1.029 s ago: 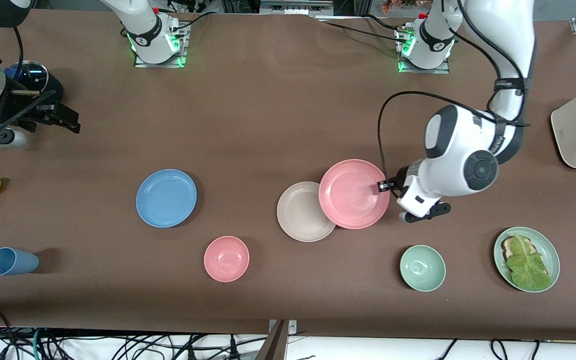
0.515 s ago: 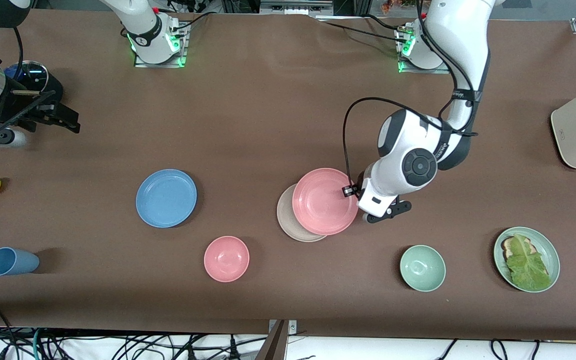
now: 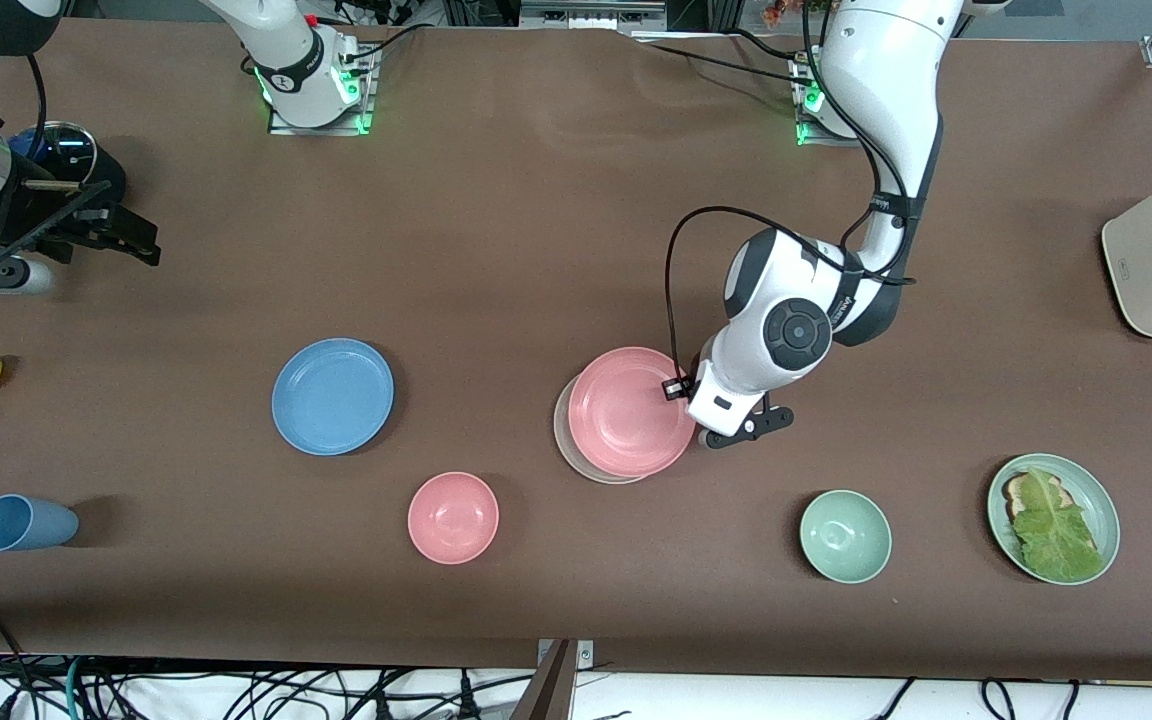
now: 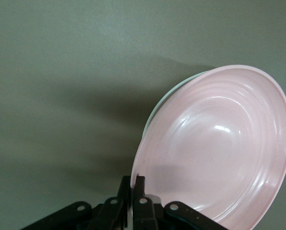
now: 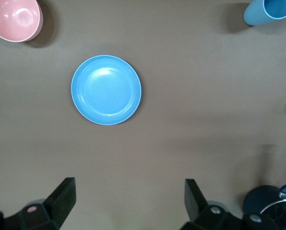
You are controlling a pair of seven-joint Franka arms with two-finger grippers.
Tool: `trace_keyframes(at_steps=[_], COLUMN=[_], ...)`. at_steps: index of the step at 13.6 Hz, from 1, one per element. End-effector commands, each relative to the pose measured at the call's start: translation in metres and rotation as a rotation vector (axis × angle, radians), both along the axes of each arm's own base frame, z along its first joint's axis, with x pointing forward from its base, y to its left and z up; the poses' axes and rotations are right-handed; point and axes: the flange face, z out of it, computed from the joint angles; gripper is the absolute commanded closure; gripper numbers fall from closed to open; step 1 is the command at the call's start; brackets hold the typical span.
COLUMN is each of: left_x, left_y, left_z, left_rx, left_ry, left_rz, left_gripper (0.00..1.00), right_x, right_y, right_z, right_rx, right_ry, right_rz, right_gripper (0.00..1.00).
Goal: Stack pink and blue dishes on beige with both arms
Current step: 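Open the left gripper and lift it off the pink plate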
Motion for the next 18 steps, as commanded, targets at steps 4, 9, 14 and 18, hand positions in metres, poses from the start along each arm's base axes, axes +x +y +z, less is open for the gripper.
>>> trace_keyframes(at_steps=[4,9,14,18], left_x=[0.002,0.003,0.006,0.011], left_y=[-0.024,-0.024,-0.025,-0.026], left_z=[-0.018,-0.026,-0.034,-0.033], left_rx=[0.020,0.024,0.028,0.025], left_ry=[-0.051,-0.054,-0.055,-0.065], left_rz=[0.022,0.024,0.024,0.021], left_gripper=[1.00,1.00,0.84,0.46], right_x=[-0.004,-0.005,-0.005,-0.004], right_y=[-0.002,-0.002,-0.003,-0.003], right_z=[0.003,0.003,0.002,0.001], right_rx=[0.009,0.009,0.008,0.008], right_ry=[0.001,0.003,0.007,0.009], right_rz=[0.002,0.002,0.000,0.000], right_gripper=[0.00,0.00,0.00,0.00])
